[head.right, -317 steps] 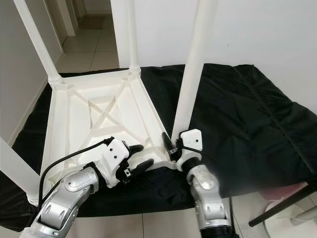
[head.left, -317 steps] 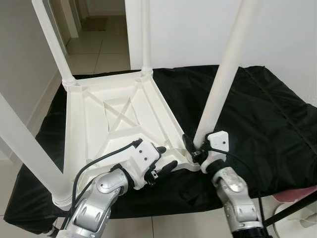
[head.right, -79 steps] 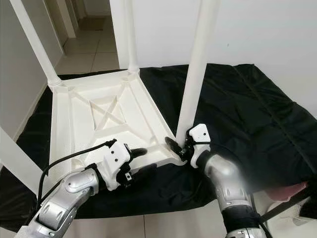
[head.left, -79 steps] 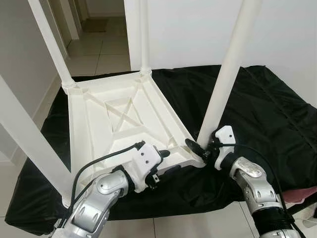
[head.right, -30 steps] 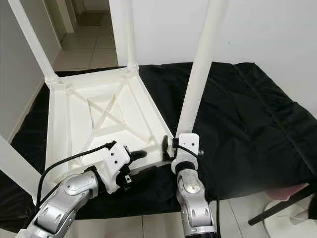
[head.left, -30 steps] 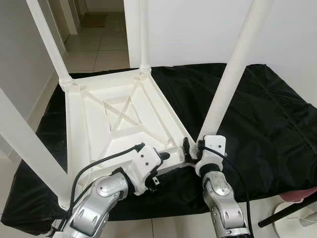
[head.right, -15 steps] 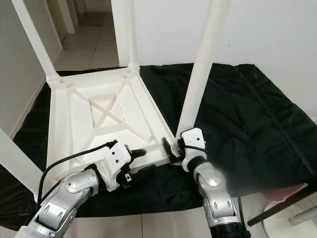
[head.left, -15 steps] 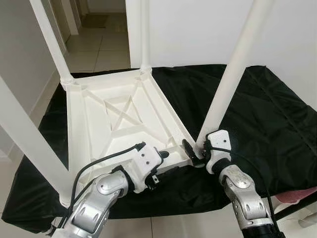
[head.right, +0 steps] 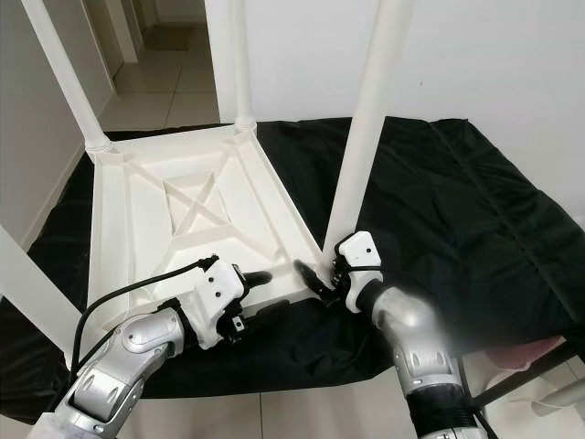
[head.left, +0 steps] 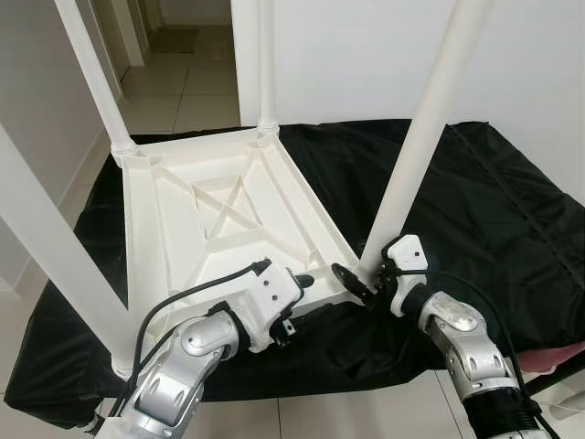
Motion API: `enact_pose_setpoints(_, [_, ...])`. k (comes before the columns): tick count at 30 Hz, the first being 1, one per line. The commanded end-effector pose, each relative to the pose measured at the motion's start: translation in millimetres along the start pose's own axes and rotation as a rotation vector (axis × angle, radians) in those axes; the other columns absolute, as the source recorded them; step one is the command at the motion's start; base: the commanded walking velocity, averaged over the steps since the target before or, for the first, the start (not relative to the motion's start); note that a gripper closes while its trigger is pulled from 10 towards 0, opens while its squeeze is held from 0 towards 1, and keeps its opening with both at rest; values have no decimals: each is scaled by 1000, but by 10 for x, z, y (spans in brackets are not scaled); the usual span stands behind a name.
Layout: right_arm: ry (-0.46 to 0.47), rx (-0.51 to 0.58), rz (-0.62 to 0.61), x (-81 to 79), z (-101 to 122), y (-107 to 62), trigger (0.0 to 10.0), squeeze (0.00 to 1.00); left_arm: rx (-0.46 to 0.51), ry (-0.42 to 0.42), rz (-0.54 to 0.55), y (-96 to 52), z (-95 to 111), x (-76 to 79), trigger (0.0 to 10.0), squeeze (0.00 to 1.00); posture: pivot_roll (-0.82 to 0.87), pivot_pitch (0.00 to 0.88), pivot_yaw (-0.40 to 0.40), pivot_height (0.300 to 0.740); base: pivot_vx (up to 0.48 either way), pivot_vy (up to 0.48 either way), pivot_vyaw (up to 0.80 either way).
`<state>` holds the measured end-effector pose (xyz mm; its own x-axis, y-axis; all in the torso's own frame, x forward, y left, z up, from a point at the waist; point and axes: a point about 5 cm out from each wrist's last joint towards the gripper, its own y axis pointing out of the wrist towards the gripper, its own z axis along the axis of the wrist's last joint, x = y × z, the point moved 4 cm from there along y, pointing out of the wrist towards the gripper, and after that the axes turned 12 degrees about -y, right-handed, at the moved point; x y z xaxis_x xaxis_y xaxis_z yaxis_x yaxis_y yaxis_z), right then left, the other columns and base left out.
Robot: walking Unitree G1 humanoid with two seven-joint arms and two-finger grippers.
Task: Building children table
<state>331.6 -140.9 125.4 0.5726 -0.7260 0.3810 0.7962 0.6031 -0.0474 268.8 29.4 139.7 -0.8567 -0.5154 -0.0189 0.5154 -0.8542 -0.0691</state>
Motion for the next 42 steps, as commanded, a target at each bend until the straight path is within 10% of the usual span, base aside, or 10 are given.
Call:
enact_pose_setpoints(1, [17, 1, 24, -35, -24, 14, 0, 0, -2, 5, 48, -8, -9, -67, 10000, 0, 10, 0, -12, 740, 0, 0, 0])
enact_pose_setpoints(8, [49, 3, 12, -25, -67, -19, 0, 0, -3, 6, 56, -25, -18, -74, 10000, 0, 11, 0, -13, 740, 0, 0, 0])
enact_pose_setpoints(9, [73, 3, 0, -42, -68, -24, 10000, 0, -3, 5, 56, -25, -19, -69, 10000, 0, 11, 0, -13, 740, 0, 0, 0])
enact_pose_setpoints(32, [168, -78, -490, -23, 6, 65, 10000, 0, -8, 18, 25, 35, -3, -54, 10000, 0, -19, 0, 16, 740, 0, 0, 0])
enact_pose_setpoints(42, [275, -142, -646, -255, 44, 221, 10000, 0, 9, 9, 18, 87, 38, -28, 10000, 0, -13, 0, 10, 740, 0, 0, 0])
